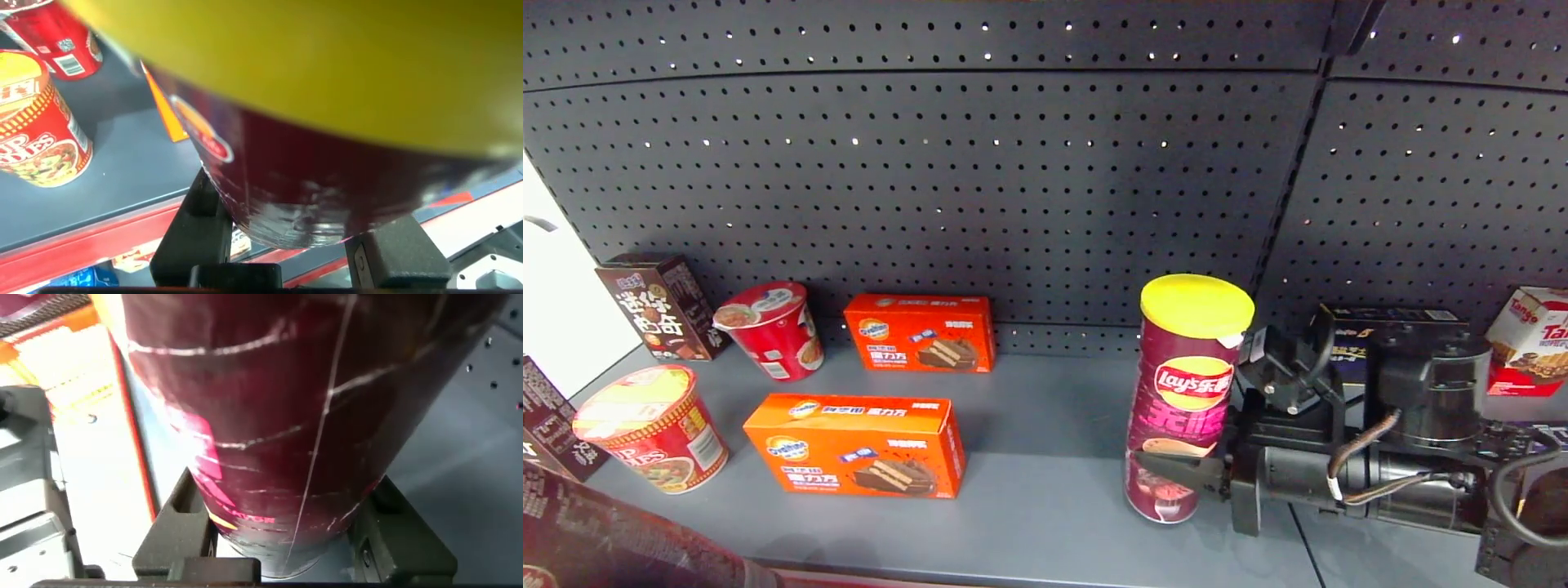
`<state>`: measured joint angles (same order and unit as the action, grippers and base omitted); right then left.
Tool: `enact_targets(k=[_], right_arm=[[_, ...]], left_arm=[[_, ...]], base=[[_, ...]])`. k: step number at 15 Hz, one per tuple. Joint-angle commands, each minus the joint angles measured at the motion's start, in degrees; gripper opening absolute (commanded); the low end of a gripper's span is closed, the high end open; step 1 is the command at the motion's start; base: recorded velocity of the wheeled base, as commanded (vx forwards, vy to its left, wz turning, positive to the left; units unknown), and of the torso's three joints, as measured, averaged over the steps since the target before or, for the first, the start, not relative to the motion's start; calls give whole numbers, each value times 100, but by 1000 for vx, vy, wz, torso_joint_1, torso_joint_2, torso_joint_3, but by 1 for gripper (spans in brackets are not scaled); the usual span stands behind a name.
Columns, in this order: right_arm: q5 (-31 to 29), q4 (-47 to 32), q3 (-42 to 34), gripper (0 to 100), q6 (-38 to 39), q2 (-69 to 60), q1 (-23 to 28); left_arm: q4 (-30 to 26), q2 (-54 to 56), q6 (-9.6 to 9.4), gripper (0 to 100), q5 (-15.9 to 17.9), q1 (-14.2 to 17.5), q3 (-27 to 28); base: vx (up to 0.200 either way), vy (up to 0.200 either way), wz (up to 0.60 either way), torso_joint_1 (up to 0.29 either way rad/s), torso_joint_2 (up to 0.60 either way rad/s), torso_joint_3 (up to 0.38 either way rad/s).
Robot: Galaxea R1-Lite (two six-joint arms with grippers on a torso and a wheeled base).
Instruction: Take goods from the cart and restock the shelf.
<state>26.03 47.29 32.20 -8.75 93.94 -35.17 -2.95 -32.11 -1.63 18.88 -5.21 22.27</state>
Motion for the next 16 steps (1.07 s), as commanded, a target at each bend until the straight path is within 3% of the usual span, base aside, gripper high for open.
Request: enact_targets(k=[1,5,6,7,9,10,13,16], right_arm=[[8,-9,-170,0,-4,-473,-16],[16,79,-416,0,67,-517,45],[8,299,-521,0,357,-543,1],[8,448,-609,0,471,-420,10],[8,483,-407,0,471,-306,-16],[-10,483,-284,0,480,-192,19],[-1,492,-337,0,480,-227,54],[-10,457,-442,0,471,-245,19]], left_arm=[[5,56,-4,0,-16,-7,102],[-21,91,-4,0,19,-16,374],[-118,319,550,0,-271,116,647],[-136,12,1420,0,-262,90,858],[23,-340,946,0,-245,72,884],[207,-507,612,0,-236,11,823],[190,-568,550,0,-254,-297,805],[172,-647,506,0,-254,-297,735]], base=[[0,0,0,0,0,0],[0,0,0,0,0,0],[0,0,0,0,0,0],[0,0,0,0,0,0],[0,0,0,0,0,0],[0,0,0,0,0,0],[0,0,0,0,0,0],[0,0,0,0,0,0]])
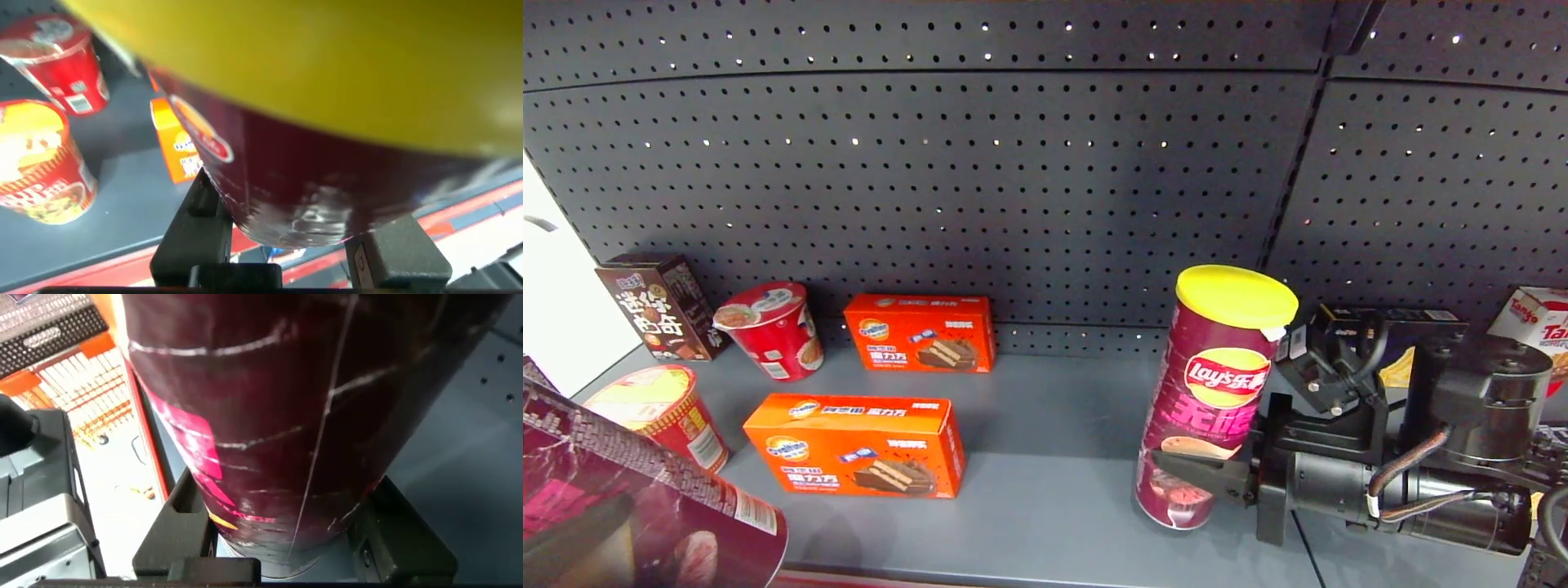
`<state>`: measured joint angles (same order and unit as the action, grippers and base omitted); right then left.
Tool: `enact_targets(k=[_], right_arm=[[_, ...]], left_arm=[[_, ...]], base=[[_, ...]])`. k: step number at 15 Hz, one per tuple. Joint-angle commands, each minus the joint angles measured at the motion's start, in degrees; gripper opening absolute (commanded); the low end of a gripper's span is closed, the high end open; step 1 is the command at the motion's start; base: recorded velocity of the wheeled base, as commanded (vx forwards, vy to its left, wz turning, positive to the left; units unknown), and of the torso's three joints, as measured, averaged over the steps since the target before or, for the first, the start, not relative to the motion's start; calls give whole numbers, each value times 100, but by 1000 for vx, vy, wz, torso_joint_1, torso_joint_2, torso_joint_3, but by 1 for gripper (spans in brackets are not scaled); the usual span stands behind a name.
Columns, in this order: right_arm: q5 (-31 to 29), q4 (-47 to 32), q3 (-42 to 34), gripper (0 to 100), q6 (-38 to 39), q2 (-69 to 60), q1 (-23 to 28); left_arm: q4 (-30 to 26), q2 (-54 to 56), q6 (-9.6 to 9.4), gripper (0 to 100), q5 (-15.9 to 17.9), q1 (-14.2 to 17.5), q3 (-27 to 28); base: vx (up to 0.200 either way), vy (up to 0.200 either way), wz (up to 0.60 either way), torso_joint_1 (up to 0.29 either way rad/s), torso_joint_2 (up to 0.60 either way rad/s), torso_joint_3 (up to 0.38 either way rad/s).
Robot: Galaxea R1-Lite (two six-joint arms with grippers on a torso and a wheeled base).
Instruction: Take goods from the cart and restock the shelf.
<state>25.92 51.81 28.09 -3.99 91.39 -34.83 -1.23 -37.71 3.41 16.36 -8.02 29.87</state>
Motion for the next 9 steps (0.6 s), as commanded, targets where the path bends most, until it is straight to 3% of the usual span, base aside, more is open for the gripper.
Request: enact_targets(k=[1,9], right_arm=[[-34,66,-93,0,-23,72,-42],[-25,453,-313,0,-278,467,-24]], left_arm=[[-9,-88,1,0,8,-24,-69],[-9,-61,1,0,-1,-24,-271]], base=[[0,0,0,0,0,0],[0,0,0,0,0,0]])
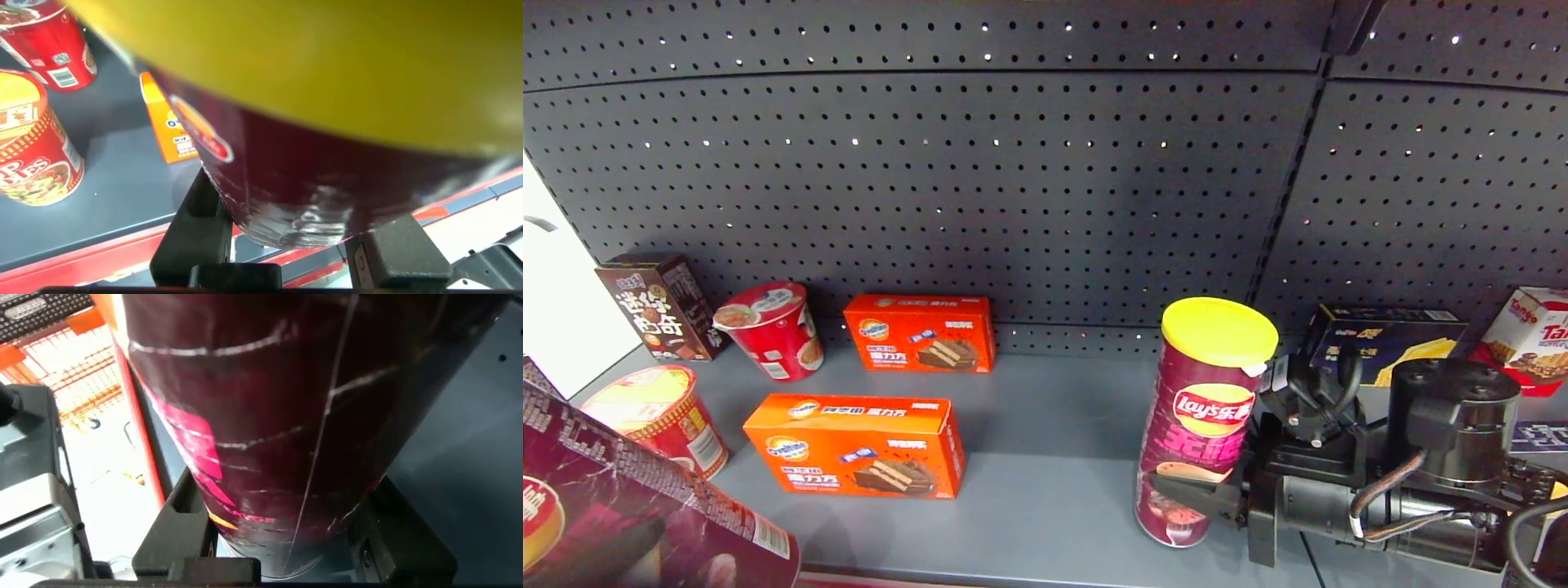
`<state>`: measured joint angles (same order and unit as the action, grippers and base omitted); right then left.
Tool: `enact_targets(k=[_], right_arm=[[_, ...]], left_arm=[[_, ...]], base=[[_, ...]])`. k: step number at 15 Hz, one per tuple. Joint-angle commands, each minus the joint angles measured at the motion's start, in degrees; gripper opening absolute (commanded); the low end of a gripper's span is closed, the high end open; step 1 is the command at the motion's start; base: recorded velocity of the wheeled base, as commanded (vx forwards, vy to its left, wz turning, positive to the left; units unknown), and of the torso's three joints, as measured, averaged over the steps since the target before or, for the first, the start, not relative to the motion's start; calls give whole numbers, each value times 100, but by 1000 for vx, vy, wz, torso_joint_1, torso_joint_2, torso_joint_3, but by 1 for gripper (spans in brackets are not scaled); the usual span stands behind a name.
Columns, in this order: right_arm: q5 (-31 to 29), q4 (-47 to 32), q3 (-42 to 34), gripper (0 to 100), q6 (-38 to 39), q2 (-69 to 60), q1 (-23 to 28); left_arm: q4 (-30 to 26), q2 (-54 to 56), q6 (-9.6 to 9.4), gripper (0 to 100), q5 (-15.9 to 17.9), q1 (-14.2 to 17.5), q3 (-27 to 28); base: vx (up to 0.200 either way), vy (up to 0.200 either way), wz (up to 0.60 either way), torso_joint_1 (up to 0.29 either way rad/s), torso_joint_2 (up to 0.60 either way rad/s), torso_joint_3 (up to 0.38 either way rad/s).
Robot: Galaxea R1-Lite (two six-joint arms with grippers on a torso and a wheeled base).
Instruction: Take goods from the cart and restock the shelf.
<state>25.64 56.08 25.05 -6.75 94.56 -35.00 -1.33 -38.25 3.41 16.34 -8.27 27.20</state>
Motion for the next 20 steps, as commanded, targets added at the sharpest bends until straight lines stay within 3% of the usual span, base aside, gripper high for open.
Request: enact_targets(k=[1,13,14,20], right_arm=[[20,79,-9,0,-10,185,-16],[38,246,26,0,-28,493,-60],[38,281,35,100,-37,502,-60],[20,281,-378,100,-37,-17,-68]], left_arm=[[1,2,1,0,1,0,-4],[1,2,1,0,-8,9,-4],[-8,2,1,0,-8,9,-13],[-17,46,1,0,-16,9,-109]], base=[[0,0,0,0,0,0],[0,0,0,0,0,0],[0,0,0,0,0,0],[0,0,0,0,0,0]])
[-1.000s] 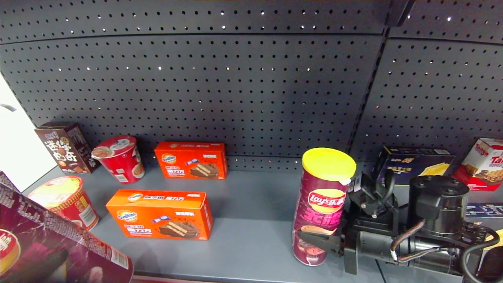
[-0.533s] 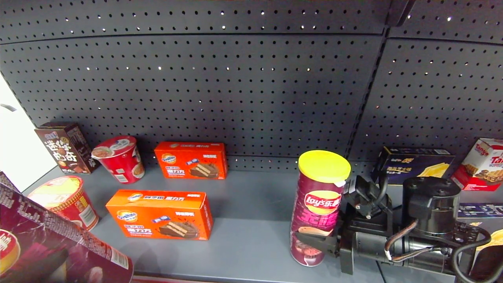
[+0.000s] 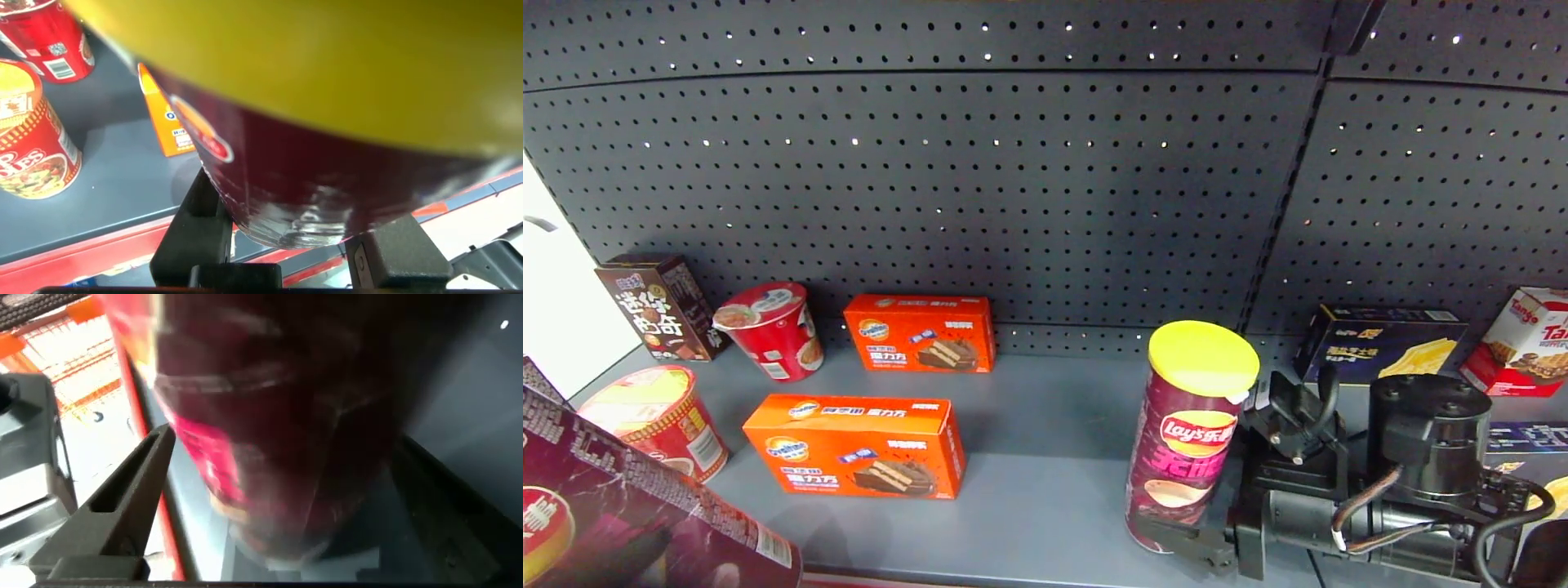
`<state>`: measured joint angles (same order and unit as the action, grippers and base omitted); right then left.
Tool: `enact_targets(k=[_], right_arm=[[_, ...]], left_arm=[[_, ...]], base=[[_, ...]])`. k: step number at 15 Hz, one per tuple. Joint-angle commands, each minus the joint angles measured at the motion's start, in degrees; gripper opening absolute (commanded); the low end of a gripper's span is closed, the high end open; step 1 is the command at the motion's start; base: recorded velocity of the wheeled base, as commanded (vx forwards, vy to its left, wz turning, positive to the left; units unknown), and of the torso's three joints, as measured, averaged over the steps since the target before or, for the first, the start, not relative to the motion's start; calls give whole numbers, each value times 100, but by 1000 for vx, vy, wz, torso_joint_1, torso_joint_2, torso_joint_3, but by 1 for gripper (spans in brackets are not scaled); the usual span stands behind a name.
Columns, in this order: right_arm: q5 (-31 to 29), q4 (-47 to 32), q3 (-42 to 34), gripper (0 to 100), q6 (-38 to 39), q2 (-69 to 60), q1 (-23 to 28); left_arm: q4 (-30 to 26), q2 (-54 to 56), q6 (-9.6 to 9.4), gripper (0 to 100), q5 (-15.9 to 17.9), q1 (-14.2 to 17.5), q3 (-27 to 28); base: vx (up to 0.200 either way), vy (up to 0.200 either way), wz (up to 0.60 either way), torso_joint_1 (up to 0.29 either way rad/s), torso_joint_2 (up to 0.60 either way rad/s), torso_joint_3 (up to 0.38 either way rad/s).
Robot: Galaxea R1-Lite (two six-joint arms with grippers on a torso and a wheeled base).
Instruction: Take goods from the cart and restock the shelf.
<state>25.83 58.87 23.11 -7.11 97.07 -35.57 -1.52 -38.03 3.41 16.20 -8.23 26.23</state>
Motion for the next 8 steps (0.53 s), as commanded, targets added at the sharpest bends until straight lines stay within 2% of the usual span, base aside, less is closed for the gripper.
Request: enact_targets(k=[1,8], right_arm=[[1,2,-290,100,-1,-426,-20],[18,-7,-615,100,8,-1314,33]], left_arm=[[3,24,1,0,-3,5,-13],[-6,77,1,0,-12,-3,-13]], base=[[0,0,0,0,0,0],[0,0,0,0,0,0]])
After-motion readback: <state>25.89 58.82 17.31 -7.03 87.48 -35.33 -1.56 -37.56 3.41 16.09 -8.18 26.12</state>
